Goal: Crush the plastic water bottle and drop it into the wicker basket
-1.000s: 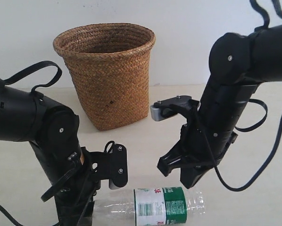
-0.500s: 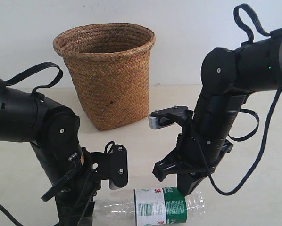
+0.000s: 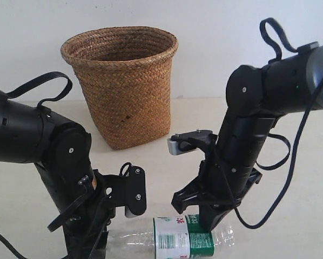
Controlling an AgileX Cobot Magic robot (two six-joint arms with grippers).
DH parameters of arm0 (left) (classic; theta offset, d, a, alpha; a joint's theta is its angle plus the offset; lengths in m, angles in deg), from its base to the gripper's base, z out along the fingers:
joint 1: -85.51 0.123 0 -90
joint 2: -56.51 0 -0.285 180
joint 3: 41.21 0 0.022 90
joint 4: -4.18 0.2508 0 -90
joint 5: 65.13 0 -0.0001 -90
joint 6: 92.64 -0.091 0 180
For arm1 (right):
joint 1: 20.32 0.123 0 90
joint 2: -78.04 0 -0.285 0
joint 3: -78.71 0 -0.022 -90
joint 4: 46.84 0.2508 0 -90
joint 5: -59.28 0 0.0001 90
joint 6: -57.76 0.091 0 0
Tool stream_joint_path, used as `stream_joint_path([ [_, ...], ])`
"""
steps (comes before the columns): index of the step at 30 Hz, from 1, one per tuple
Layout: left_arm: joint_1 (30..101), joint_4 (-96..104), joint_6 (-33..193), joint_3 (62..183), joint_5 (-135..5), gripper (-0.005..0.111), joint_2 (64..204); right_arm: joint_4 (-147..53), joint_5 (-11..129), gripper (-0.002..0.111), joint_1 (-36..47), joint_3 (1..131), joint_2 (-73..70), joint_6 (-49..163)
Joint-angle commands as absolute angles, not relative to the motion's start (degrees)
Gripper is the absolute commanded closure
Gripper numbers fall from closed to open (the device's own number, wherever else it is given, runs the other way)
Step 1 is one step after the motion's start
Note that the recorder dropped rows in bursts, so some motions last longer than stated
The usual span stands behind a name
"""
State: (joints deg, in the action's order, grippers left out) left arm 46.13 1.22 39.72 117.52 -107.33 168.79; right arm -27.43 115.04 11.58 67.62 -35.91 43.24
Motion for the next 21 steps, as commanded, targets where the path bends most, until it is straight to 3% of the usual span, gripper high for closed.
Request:
stream_joint_path([
  [1,46.2,0.5,40.0,117.8,-106.8,0.103,168.8,-28.2,111.0,0.108,11.7,63.9,-41.3,42.3],
  [21,46.2,0.5,40.0,117.8,-106.5,0.103,168.8,-27.9,110.4,0.108,11.7,62.1,-42.3,41.3],
])
